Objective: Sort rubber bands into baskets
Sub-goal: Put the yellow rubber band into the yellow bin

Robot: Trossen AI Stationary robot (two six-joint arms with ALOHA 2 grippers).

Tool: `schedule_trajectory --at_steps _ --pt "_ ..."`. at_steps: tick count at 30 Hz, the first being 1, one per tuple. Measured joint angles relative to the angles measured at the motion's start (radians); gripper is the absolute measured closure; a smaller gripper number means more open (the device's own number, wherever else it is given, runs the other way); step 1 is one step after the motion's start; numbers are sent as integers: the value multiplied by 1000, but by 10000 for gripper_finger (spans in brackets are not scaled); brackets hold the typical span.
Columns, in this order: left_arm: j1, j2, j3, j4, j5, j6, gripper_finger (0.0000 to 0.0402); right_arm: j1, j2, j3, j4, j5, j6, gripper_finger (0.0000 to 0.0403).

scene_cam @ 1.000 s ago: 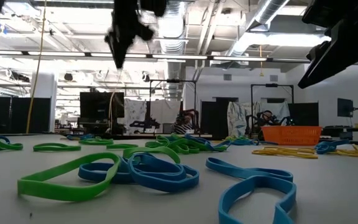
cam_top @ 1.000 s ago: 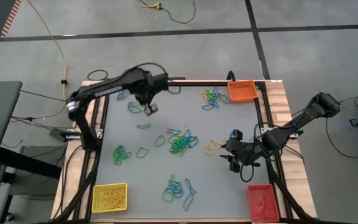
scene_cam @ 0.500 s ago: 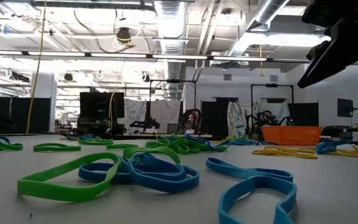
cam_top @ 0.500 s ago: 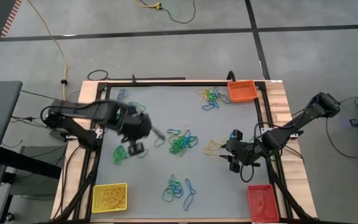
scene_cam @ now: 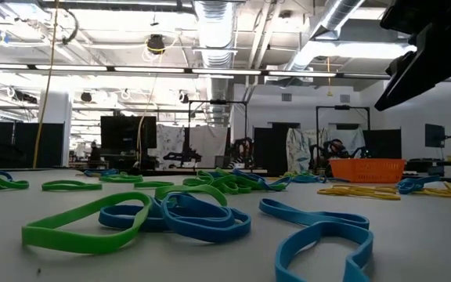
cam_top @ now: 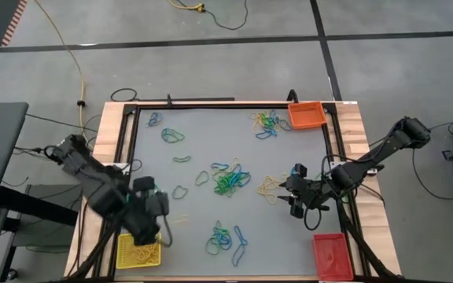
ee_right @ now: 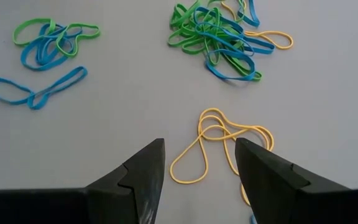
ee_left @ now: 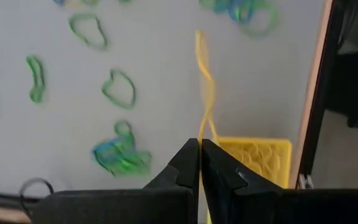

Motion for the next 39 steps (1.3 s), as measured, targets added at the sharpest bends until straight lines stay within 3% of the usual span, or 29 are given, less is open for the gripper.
schedule_trajectory --at_steps 8,15,39 --pt "-156 1 -107 15 30 -201 401 0 0 0 0 0 0 179" --pt "-250 1 -122 18 6 -311 401 0 0 0 0 0 0 179" --pt "-287 1 -122 51 -53 -352 401 0 0 0 0 0 0 179"
